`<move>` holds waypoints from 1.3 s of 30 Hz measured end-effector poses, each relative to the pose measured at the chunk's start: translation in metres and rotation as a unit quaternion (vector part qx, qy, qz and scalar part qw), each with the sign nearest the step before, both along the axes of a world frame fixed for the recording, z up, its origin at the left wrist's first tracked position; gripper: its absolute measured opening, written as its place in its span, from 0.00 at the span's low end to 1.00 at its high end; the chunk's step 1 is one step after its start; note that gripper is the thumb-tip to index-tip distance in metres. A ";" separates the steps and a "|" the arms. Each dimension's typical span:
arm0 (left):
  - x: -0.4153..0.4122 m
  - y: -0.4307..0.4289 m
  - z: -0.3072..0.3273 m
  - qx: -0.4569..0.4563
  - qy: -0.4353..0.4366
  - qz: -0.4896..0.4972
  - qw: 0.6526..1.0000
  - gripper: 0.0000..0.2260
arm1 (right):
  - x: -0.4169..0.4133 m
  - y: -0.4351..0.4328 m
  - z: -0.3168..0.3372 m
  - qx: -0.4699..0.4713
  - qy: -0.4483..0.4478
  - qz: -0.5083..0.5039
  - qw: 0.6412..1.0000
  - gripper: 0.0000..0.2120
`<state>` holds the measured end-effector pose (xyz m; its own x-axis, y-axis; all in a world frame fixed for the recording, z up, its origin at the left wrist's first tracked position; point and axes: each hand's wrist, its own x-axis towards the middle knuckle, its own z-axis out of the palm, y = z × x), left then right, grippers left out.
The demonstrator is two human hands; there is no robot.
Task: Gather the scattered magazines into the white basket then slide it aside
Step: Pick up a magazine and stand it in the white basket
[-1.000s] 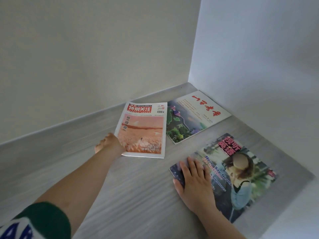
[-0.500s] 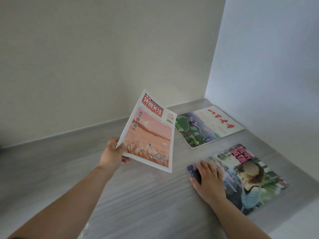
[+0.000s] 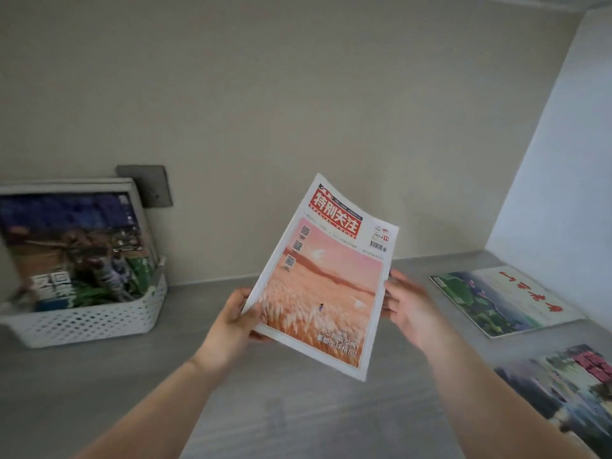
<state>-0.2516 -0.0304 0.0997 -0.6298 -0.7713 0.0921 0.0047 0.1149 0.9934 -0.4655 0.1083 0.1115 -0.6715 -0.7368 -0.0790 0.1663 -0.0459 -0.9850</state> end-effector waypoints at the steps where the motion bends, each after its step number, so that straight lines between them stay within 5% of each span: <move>1: 0.019 -0.015 -0.001 -0.010 -0.007 0.003 1.000 0.09 | 0.014 -0.017 0.004 -0.011 0.002 0.006 1.000 0.13; 10: 0.153 -0.133 -0.009 0.033 -0.076 -0.004 0.997 0.19 | 0.139 -0.151 0.016 0.017 0.061 0.030 0.998 0.12; 13: 0.172 -0.161 -0.007 0.064 -0.075 0.057 0.993 0.14 | 0.169 -0.184 0.027 0.023 0.100 0.060 0.993 0.13; 18: 0.196 -0.213 0.004 -0.128 -0.159 0.218 0.954 0.06 | 0.209 -0.238 0.052 0.043 0.154 0.148 0.976 0.12; 25: 0.236 -0.310 0.033 -0.165 -0.142 0.325 0.920 0.03 | 0.248 -0.323 0.070 0.005 0.208 0.116 0.971 0.13; 39: 0.243 -0.356 -0.022 -0.108 -0.220 0.316 0.916 0.08 | 0.253 -0.392 -0.008 0.089 0.208 0.063 0.972 0.14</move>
